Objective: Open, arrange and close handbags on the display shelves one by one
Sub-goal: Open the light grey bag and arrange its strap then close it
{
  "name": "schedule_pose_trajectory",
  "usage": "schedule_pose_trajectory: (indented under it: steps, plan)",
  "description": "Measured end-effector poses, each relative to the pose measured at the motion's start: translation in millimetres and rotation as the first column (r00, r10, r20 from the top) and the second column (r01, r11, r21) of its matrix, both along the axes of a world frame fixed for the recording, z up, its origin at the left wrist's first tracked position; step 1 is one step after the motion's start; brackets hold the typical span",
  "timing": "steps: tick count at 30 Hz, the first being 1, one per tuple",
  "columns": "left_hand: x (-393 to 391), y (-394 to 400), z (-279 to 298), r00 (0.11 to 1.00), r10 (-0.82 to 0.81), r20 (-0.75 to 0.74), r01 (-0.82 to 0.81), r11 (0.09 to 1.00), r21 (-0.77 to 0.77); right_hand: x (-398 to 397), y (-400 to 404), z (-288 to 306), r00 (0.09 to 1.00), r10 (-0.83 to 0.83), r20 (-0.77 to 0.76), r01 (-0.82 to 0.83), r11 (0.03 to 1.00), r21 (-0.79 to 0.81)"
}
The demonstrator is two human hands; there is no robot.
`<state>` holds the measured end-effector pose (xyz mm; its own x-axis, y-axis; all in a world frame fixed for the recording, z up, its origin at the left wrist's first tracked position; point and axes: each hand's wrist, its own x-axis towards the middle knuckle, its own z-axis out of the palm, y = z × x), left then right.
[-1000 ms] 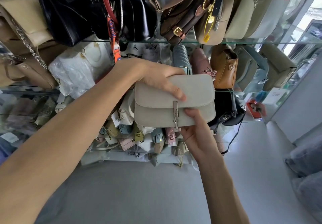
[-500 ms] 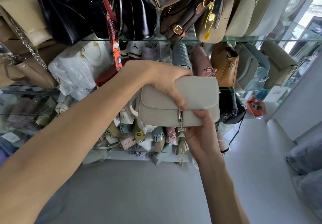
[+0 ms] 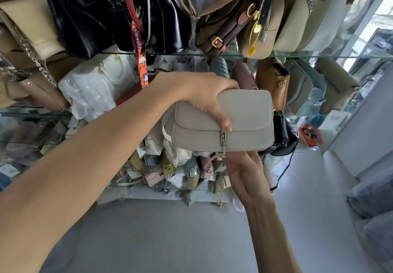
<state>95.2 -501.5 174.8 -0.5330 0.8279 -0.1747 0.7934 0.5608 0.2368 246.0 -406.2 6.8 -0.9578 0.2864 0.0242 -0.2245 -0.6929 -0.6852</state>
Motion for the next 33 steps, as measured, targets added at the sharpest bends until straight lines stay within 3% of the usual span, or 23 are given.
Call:
schedule_pose_trajectory:
  steps: [7,13,18,23,30,33]
  plan:
    - [-6,-12,3,0.987,0.043,0.158,-0.05,0.998,0.044,5,1,0,0.989,0.049,-0.137,-0.037,0.995,0.093]
    - [-1,-12,0,0.989,0.036,0.142,-0.041,0.998,0.036,1,-15,7,0.988,-0.146,-0.039,0.15,0.983,0.109]
    - [8,-3,-1,0.999,-0.036,0.0,0.036,0.996,-0.076,-5,-16,10,0.971,-0.23,0.068,0.221,0.968,0.121]
    - [12,1,5,0.998,0.001,0.069,0.006,0.995,-0.1,-5,-17,13,0.96,-0.266,0.089,0.249,0.953,0.17]
    - [4,-7,19,0.981,0.0,0.196,0.013,0.998,-0.066,-4,-7,18,0.995,-0.092,0.045,0.094,0.995,-0.034]
    - [-1,-13,26,0.974,0.003,0.228,0.017,0.996,-0.086,-3,5,14,0.995,0.036,0.095,-0.041,0.998,0.055]
